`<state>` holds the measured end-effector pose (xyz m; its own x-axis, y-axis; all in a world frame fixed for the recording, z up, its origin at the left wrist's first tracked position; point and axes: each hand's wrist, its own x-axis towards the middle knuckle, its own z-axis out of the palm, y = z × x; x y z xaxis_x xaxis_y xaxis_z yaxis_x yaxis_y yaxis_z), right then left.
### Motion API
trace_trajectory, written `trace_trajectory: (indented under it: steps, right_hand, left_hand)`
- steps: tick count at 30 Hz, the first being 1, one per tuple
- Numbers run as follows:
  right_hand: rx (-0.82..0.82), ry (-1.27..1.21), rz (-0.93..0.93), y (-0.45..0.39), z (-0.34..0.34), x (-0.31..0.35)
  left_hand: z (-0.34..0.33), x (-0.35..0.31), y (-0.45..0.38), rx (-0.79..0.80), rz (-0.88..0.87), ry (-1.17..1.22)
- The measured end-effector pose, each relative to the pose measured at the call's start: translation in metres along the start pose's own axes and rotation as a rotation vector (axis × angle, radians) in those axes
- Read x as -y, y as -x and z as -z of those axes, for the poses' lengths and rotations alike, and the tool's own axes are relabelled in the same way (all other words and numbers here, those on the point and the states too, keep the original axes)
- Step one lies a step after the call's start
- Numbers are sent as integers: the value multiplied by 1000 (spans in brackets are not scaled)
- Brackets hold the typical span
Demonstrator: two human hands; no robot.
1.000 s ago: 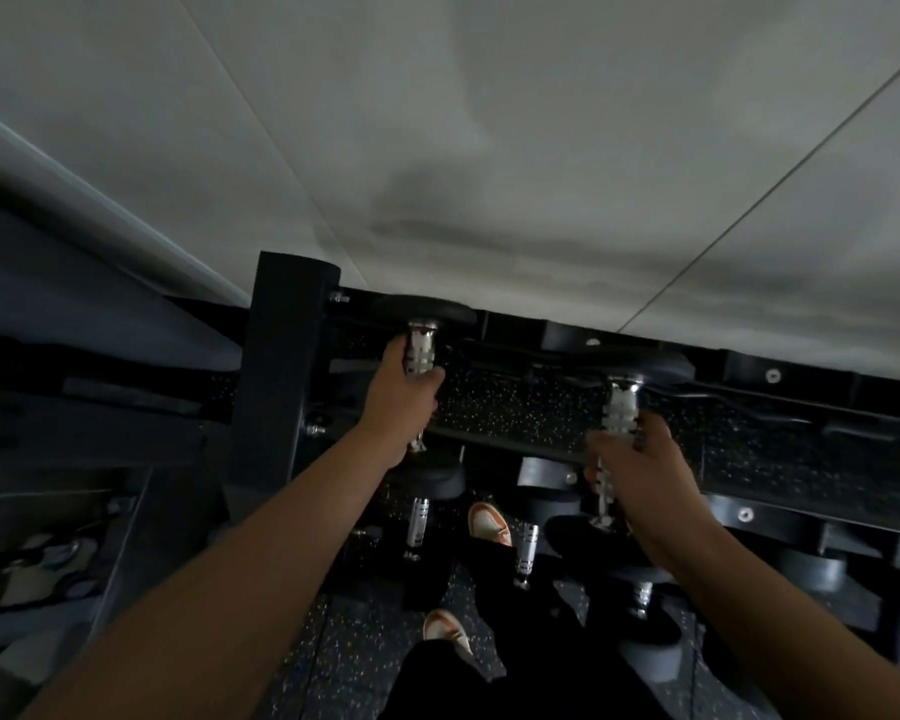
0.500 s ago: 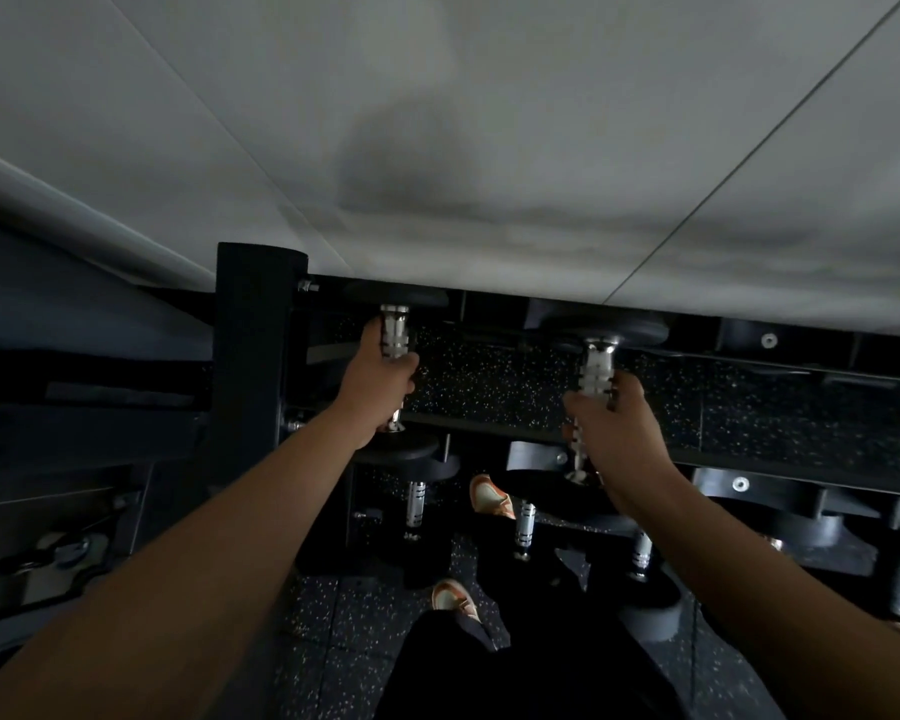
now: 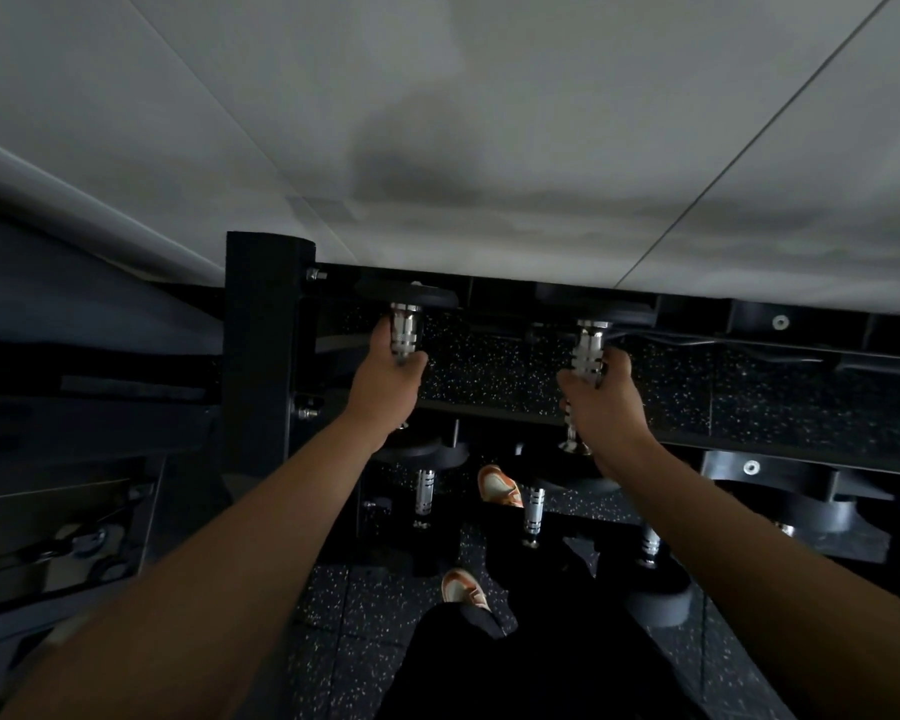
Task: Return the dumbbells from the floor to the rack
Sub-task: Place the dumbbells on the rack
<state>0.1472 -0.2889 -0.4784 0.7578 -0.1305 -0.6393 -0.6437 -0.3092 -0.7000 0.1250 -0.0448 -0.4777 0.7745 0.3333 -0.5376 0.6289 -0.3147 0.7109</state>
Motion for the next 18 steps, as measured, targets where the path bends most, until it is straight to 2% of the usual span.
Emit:
trace_trajectory:
  steps: [10,13,18]
  right_hand:
    - [-15,153,58,12,0,5]
    - [7,240,59,20,-1,13]
    - [-4,337,158,47,-18,31]
  left_hand:
    - [0,2,22,-75,-237,-76]
    - [2,5,30,-65,-258,-101]
    - [12,18,56,-160,-260,-59]
